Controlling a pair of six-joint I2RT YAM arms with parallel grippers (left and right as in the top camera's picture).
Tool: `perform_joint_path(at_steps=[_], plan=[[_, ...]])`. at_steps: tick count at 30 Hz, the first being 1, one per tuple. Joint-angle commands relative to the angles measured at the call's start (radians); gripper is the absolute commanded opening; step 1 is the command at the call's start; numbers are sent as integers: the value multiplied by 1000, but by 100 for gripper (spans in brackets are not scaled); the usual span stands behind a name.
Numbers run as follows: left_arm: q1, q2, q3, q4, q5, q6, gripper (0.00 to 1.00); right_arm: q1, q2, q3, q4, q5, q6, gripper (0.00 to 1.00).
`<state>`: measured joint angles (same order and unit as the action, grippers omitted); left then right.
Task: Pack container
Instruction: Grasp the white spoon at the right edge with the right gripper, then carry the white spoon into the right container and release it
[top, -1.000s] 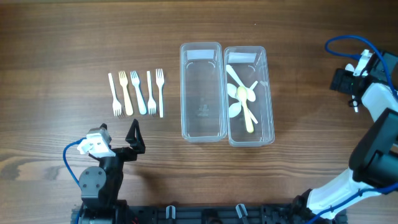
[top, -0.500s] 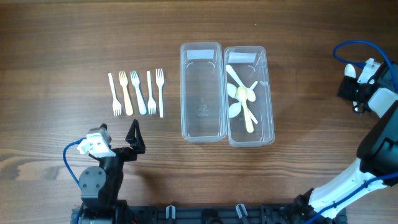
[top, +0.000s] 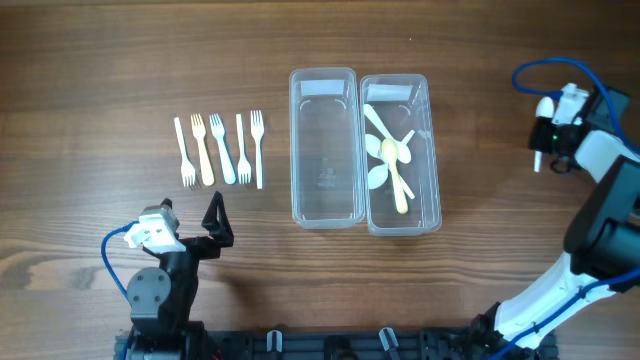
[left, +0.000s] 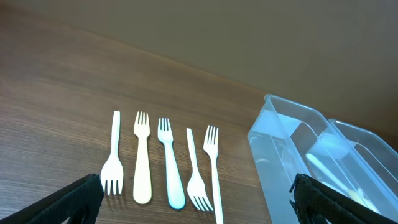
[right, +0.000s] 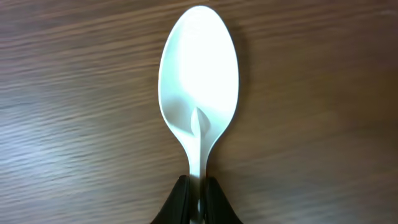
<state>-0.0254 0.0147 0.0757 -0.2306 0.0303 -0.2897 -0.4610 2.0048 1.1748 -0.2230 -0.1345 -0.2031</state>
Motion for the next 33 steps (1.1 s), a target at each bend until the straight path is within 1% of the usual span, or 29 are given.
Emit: perform_joint_path(at_steps=[1,4,12,23,29,33], plan=[[-5,-8,-6,4,-6,24,100,64,-4,20,-25,-24,58,4],[-5,-8,-6,4,-6,24,100,108,-20,20,-54,-27,84,4],[-5,-8,-6,4,-6,24,100,212,-67,20,-132,-32,84,4],[-5,-8,-6,4,-6,24,100,236,-220,20,-235,-55,105,4],[-5,-8,-6,4,-5,24,100,273,-318,20,-297,-176,133,4],[-5,-8,-6,4,-6,24,100,340,-376,20,-327,-227,155,4]])
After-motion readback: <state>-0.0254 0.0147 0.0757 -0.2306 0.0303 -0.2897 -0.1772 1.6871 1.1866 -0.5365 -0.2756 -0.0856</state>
